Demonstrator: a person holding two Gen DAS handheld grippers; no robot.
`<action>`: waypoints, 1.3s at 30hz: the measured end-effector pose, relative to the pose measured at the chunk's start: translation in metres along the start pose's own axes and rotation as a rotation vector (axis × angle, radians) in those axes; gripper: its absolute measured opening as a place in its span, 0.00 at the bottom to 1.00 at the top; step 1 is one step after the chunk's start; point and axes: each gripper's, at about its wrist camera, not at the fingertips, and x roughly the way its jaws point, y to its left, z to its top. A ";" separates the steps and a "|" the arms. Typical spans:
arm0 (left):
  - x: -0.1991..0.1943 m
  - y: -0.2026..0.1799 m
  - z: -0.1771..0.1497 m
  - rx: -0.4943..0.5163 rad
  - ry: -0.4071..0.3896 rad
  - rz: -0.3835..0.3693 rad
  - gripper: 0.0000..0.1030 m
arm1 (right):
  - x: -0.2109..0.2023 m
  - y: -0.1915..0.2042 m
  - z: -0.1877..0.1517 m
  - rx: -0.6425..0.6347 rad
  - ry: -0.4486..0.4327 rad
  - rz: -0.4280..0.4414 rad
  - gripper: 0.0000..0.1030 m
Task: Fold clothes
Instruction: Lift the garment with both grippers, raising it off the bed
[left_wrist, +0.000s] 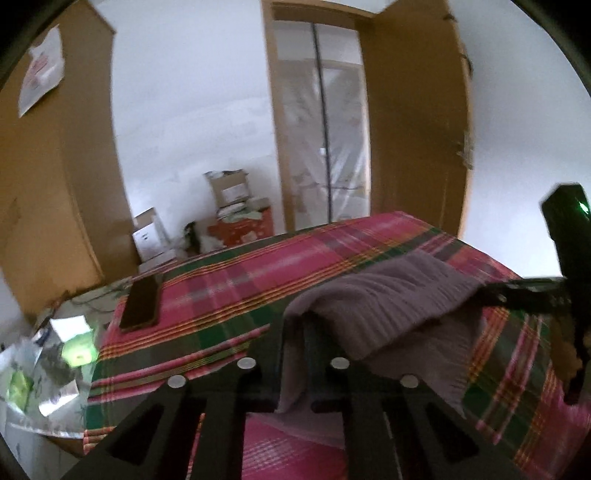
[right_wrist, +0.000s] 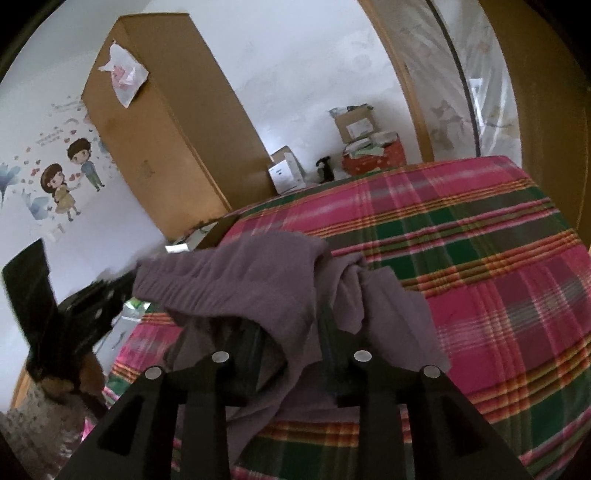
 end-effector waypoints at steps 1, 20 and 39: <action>0.002 0.001 -0.002 -0.004 0.006 0.005 0.07 | 0.000 0.001 -0.002 -0.004 0.004 -0.003 0.30; 0.021 -0.006 -0.031 0.121 0.103 0.006 0.25 | -0.008 -0.002 -0.042 0.120 0.036 -0.003 0.32; 0.056 -0.012 -0.012 0.108 0.129 -0.189 0.11 | 0.005 0.023 -0.067 0.110 0.097 0.083 0.38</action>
